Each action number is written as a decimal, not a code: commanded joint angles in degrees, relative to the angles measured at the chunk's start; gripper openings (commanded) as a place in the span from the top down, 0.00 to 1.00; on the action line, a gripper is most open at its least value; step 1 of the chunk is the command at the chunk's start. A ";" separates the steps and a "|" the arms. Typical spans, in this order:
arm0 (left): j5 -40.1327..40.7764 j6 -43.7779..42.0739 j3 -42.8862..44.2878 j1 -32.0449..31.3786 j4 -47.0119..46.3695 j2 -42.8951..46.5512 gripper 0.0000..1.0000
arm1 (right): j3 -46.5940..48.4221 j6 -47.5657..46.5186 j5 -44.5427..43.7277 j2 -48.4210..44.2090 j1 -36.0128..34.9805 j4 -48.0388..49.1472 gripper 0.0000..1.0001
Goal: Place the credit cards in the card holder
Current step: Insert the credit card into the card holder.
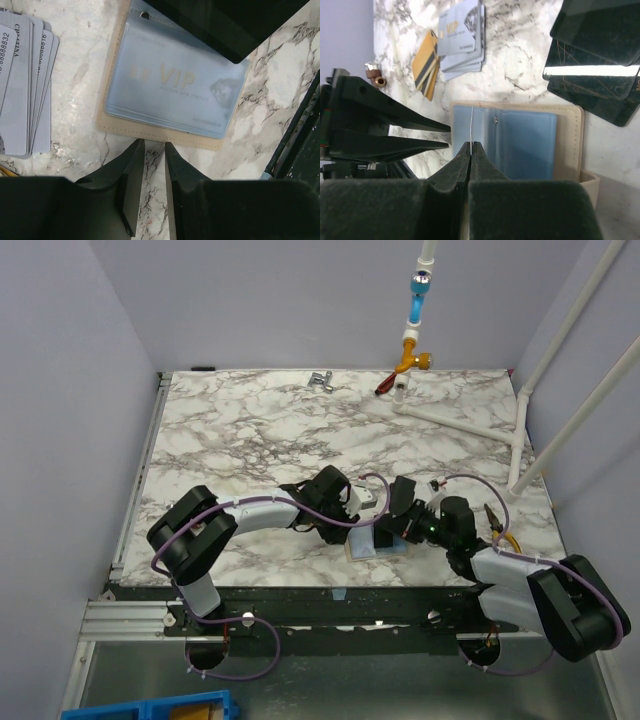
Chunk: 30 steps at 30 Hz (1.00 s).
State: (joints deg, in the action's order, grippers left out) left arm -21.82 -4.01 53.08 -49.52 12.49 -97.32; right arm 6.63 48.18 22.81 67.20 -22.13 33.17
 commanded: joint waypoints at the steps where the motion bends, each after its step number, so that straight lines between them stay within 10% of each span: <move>1: 2.14 -1.67 0.87 -0.32 0.42 -1.32 0.78 | -0.50 -0.41 -2.24 -2.98 1.36 -0.60 0.99; 30: -0.07 -1.00 -0.70 -0.40 -2.73 -1.45 0.79 | -4.96 5.45 6.11 12.37 1.57 22.84 0.99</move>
State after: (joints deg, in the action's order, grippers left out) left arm -21.02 -4.86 53.25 -49.63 10.96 -97.84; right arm 2.98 52.56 26.33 77.71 -20.88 49.32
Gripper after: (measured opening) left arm 0.211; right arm 0.009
